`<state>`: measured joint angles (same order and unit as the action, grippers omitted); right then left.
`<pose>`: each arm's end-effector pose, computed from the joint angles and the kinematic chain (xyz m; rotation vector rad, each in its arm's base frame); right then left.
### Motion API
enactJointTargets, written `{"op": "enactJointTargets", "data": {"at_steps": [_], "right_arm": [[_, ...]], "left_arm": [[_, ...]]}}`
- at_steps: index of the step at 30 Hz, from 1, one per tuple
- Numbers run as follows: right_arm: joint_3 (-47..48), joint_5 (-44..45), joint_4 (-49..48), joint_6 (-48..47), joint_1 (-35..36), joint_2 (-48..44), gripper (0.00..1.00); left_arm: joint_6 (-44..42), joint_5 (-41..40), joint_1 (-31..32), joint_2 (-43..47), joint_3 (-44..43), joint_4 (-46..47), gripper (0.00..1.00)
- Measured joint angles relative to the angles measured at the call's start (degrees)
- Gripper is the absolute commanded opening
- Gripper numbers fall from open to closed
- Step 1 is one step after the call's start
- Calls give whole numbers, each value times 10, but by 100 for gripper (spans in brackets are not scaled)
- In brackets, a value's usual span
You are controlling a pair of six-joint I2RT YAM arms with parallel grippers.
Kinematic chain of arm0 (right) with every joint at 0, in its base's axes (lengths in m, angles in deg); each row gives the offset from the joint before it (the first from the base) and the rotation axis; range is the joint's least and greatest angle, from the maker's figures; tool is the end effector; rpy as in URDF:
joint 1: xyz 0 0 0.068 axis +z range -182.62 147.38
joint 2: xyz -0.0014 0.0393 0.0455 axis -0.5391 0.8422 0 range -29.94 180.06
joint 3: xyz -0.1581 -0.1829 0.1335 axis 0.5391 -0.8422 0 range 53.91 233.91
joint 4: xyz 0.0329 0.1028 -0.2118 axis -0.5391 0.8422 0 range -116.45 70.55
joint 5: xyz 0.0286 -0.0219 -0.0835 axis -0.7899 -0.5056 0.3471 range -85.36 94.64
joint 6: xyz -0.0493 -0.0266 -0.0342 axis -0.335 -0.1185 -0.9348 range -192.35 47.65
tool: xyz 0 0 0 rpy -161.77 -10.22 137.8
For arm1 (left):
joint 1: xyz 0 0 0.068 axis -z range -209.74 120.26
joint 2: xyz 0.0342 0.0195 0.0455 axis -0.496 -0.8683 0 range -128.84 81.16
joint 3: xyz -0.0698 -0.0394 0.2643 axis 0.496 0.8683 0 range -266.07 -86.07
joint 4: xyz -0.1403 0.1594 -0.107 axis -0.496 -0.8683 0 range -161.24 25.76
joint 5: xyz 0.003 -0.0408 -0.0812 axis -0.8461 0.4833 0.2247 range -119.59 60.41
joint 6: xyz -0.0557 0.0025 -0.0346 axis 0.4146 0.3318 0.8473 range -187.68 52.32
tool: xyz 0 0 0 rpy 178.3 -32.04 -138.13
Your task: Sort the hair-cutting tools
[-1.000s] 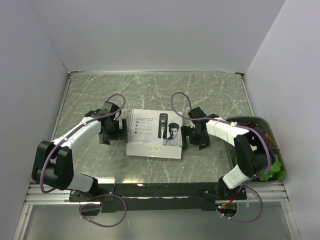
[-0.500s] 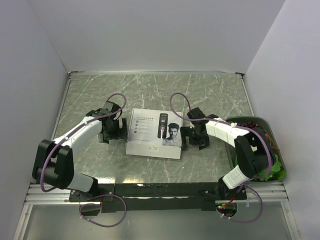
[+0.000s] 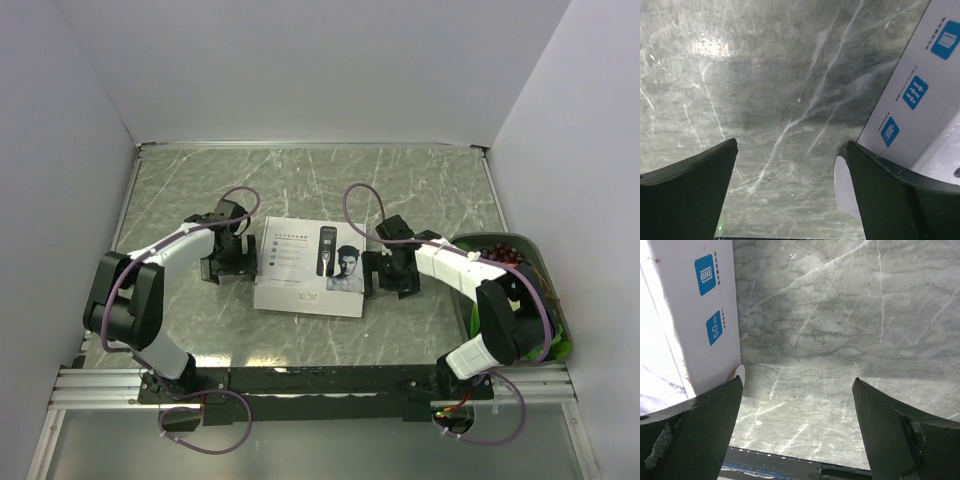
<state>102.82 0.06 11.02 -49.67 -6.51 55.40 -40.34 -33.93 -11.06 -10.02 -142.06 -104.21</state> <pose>0.2184 0.1117 0.1774 -0.1035 2.9042 0.2753 0.2586 -0.0833 0.1821 -0.2311 2.8642 -0.0460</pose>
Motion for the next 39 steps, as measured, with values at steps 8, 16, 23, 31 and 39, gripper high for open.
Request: {"op": "enactJointTargets", "data": {"at_steps": [8,16,23,31,39], "right_arm": [[-19,-12,-9,14,0,-2,100],[-31,-17,-14,20,0,-2,100],[-31,-18,-15,24,-1,-1,100],[-31,-18,-15,30,-3,-1,100],[-29,-19,-13,28,-4,2,100]], "left_arm": [[-7,23,-4,0,-1,1,95],[-16,55,-5,20,10,-9,93],[-26,65,-1,22,10,-21,91],[-26,65,5,22,10,-26,90],[-22,64,7,16,9,-26,91]]}}
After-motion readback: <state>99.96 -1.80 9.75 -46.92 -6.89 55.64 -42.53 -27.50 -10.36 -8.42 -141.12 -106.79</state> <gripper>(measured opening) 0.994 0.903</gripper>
